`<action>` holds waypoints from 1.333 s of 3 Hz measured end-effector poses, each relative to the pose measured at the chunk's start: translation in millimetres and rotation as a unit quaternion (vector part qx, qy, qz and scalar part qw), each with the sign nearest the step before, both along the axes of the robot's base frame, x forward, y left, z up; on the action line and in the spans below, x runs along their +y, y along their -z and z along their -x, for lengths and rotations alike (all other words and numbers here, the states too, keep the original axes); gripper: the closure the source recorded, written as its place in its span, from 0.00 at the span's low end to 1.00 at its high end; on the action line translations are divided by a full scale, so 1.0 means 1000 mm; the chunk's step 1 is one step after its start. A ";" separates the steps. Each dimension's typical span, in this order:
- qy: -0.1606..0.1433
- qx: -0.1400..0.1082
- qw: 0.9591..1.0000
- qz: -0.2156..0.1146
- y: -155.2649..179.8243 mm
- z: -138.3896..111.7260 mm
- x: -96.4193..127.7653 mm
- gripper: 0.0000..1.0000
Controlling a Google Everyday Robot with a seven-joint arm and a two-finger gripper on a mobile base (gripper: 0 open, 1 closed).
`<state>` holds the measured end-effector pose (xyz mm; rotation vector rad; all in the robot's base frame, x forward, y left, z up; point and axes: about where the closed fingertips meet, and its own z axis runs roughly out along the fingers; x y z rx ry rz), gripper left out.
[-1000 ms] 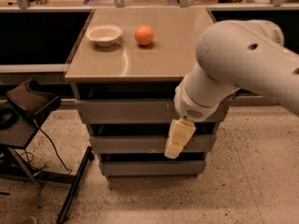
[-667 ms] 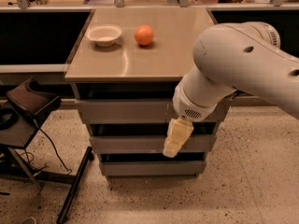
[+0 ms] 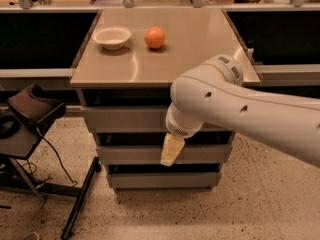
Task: Open top drawer
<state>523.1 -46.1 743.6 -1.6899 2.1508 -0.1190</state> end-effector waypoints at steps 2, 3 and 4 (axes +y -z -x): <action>0.042 -0.059 0.997 0.035 0.014 -0.046 -0.002 0.00; 0.039 -0.041 0.998 0.027 0.027 -0.049 -0.003 0.00; 0.046 -0.011 0.999 -0.004 0.060 -0.066 -0.015 0.00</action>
Offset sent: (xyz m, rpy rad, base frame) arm 0.0312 0.0040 -0.0188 -0.0426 -0.0650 -0.0399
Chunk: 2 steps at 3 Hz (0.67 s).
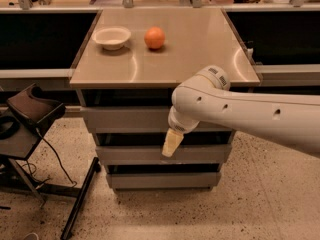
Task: Open top drawer
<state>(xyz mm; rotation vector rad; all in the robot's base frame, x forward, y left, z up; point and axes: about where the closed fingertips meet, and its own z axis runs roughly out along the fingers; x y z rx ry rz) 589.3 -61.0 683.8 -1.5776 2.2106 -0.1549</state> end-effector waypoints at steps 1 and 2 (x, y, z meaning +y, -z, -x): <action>0.030 0.012 0.999 -0.024 0.031 -0.024 -0.017 0.00; 0.076 -0.015 0.996 -0.033 0.039 -0.045 -0.037 0.00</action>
Offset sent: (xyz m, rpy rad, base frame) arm 0.0730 -0.0708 -0.0435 0.1106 -0.1127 -0.3607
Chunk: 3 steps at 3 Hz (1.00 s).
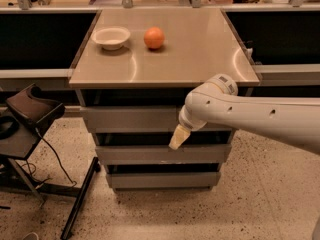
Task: Open top drawer
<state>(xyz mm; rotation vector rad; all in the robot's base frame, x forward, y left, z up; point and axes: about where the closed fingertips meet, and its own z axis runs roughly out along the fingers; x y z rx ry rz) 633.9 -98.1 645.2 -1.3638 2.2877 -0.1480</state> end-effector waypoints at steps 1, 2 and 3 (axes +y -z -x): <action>0.031 0.002 0.999 -0.015 -0.001 -0.001 0.000 0.00; 0.025 0.002 1.000 -0.012 0.000 -0.001 0.000 0.00; 0.005 -0.002 1.000 -0.023 0.019 -0.015 0.014 0.00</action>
Offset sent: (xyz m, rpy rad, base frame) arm 0.0018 -0.0008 0.0008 0.0293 0.0022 -0.0622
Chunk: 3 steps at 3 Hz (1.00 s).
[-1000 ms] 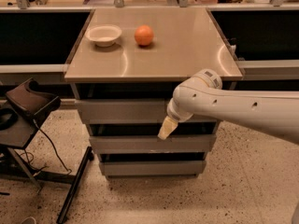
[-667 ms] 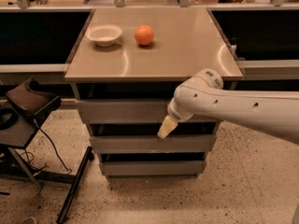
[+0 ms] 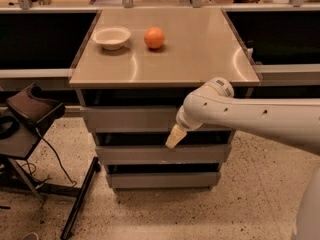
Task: Open top drawer
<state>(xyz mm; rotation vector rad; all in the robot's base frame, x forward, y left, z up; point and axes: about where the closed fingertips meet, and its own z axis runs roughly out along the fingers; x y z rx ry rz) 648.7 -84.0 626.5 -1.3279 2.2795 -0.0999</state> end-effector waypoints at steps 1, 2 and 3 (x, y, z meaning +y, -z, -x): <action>-0.004 0.006 1.000 -0.008 0.008 -0.005 0.003 0.00; -0.004 0.006 1.000 -0.008 0.008 -0.005 0.003 0.19; -0.004 0.006 1.000 -0.008 0.008 -0.005 0.003 0.43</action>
Offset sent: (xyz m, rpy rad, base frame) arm 0.0046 0.0025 -0.0079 0.0167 0.0123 0.0087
